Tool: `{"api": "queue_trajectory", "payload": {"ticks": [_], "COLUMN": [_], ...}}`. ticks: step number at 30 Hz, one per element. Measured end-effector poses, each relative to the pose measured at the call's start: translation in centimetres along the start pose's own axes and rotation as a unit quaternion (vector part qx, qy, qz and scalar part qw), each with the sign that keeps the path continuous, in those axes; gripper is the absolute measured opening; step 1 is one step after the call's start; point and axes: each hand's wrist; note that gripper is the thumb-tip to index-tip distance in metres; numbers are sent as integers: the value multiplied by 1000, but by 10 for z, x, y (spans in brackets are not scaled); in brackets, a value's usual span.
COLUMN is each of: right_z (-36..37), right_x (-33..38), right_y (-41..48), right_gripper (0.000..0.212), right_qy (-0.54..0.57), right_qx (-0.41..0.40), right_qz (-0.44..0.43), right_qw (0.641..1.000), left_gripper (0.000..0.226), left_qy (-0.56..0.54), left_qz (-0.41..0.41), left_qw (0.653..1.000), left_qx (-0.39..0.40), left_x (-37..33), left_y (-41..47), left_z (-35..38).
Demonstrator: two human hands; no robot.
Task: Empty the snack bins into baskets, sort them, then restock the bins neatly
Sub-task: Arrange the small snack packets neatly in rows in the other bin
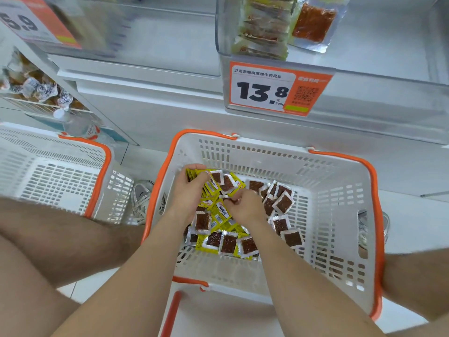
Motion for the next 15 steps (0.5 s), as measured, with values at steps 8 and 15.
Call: {"api": "queue_trajectory", "payload": {"ticks": [8,15], "right_z": [-4,-98], "right_x": [3,33], "right_y": [1,-13], "right_gripper": [17,20], "right_qy": [21,304], "right_qx": [29,16], "right_qz": [-43,-33], "right_qw": [998,952], "left_gripper": [16,33], "left_qy": [46,-10], "left_qz": [-44,-167], "left_qw": [998,977], "left_qx": [5,135], "left_x": [4,-21], "left_y": [0,-23], "left_z": [1,15]}}
Point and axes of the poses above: each hand's wrist, its own y-axis towards the middle knuckle, its own z-axis out of the palm, x = y × z, and after that the axes turned 12 degrees about -z, right-handed
